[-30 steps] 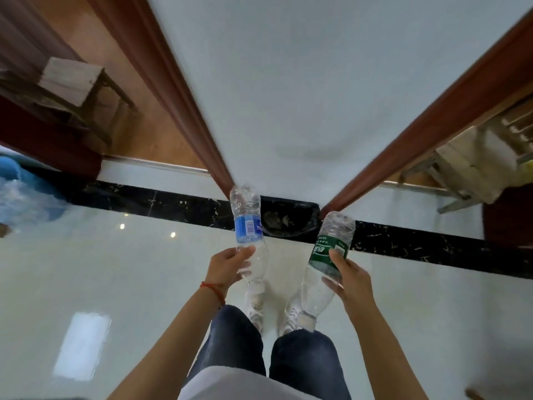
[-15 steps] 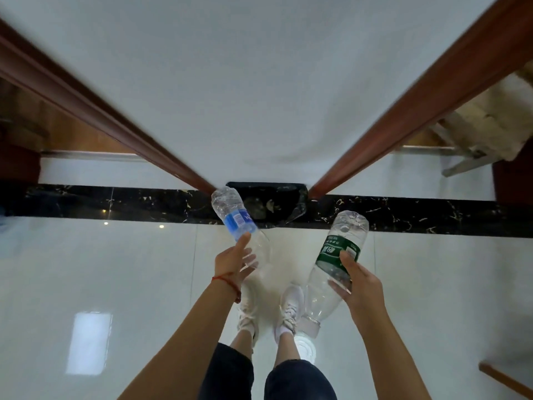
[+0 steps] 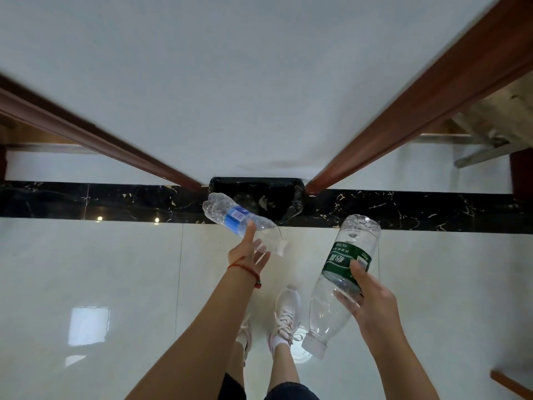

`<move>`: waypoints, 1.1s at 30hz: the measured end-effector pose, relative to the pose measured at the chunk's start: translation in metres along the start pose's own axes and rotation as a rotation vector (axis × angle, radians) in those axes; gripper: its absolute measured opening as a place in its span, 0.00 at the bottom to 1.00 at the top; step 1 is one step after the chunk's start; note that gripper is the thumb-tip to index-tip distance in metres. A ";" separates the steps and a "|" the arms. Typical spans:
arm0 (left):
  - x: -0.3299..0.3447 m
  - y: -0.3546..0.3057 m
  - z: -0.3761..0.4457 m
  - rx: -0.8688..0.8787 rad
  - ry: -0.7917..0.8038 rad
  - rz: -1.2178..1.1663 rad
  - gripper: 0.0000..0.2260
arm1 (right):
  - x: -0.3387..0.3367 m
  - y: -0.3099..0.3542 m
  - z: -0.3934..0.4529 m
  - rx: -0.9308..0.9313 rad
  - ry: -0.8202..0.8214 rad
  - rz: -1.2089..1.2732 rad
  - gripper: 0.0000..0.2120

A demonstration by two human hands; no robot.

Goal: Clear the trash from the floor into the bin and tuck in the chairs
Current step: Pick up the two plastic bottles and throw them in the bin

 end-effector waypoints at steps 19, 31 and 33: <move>-0.016 -0.053 -0.009 0.747 -0.107 1.065 0.22 | 0.021 -0.007 0.017 0.050 -0.012 -0.021 0.13; -0.072 -0.077 -0.053 1.202 -0.180 1.515 0.22 | 0.097 -0.041 0.036 0.163 -0.129 0.130 0.17; -0.080 -0.085 -0.055 1.209 -0.196 1.490 0.22 | 0.113 -0.041 0.041 0.163 -0.147 0.184 0.17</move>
Point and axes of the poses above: each hand's wrist, its own z-axis towards the middle knuckle, its own x-axis out of the palm, y = z × x, the point moved 6 cm from there along z, towards the middle knuckle, and after that the axes turned 4 degrees about z, right-handed, at the moved point
